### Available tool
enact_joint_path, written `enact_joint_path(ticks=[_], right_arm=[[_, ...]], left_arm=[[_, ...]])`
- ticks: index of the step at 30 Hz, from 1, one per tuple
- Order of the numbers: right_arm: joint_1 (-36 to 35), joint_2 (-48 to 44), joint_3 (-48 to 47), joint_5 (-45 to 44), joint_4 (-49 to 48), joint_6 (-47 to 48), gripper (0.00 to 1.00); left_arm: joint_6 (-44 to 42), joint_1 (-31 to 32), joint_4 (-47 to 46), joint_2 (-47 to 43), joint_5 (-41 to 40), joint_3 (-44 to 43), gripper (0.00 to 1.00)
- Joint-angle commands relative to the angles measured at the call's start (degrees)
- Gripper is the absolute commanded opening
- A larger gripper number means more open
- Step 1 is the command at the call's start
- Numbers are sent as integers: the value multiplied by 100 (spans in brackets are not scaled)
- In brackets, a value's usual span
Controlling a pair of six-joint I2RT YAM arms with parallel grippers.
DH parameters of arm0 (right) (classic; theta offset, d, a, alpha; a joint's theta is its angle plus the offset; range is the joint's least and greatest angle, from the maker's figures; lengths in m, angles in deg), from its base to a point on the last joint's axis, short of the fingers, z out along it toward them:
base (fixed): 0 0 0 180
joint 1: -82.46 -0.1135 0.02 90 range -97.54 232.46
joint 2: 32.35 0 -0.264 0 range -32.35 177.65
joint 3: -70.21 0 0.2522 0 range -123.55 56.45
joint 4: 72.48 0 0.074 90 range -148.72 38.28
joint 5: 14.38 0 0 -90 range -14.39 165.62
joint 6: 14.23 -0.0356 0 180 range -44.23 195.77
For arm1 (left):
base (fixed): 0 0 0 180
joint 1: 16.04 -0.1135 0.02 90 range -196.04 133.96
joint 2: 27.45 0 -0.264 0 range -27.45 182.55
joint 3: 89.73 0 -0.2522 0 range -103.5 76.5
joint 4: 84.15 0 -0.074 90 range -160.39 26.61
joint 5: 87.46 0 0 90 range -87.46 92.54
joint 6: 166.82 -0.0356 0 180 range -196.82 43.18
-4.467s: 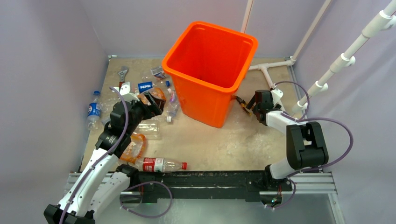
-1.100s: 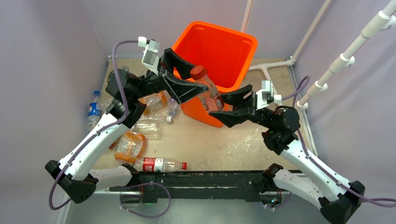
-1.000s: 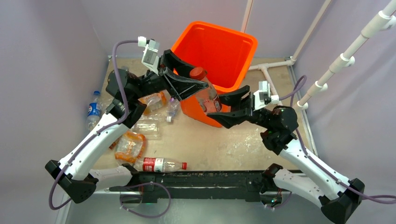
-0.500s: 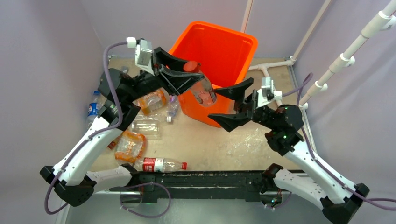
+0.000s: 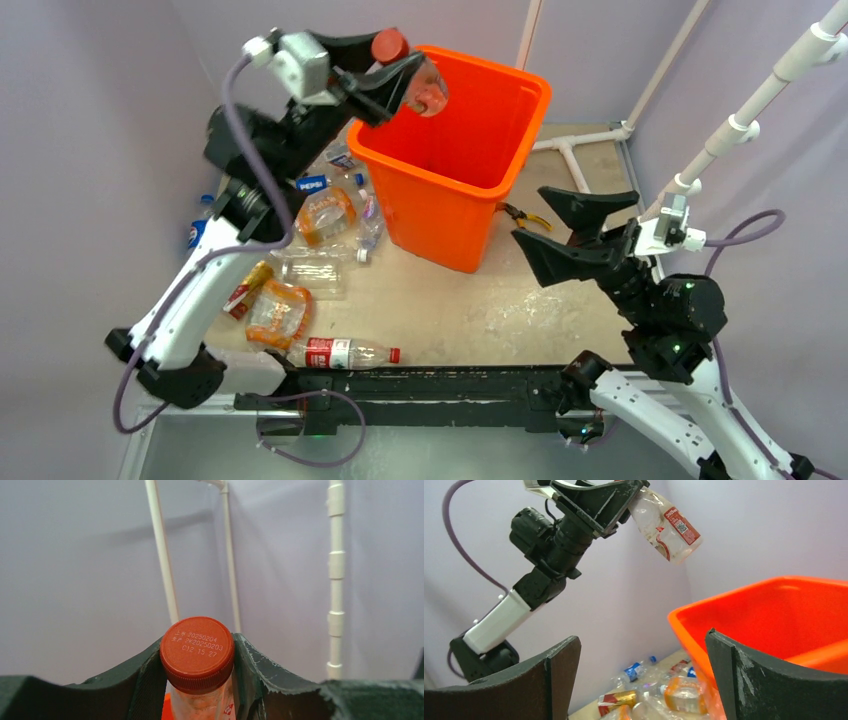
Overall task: Put the plastic bottles in the bin
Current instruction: Place the plastic bottle in the trash bin.
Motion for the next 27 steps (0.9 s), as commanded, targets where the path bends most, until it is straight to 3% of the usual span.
enact_joint_path(ticks=[1, 6, 12, 13, 14, 16, 18, 21, 27], right_arm=[[-13, -235, 50, -1736, 649, -88, 99], [-17, 52, -225, -3261, 1475, -414, 99], [-17, 407, -296, -3477, 1592, -703, 99], [-18, 418, -266, -3469, 1538, -751, 99], [-17, 443, -241, -3434, 1523, -793, 99], [-14, 525, -237, -3404, 1551, -826, 99], [-17, 632, -276, -3421, 1577, -828, 99], [-15, 829, -362, -3505, 1611, -838, 99], [-9, 1291, -651, -3923, 1826, -967, 99]], left_arm=[[-876, 14, 849, 1030, -653, -830, 0], [-988, 12, 1408, 1861, -1222, -1360, 0], [-890, 8, 1850, 2444, -1722, -1509, 2], [-843, 8, 1836, 2452, -1727, -1468, 19], [-780, 8, 1809, 2439, -1734, -1425, 43], [-686, 8, 1733, 2382, -1741, -1339, 77], [-579, 8, 1636, 2283, -1804, -1276, 93], [-413, 8, 1582, 2046, -2002, -1258, 99], [-155, 9, 1823, 1351, -2854, -803, 99]])
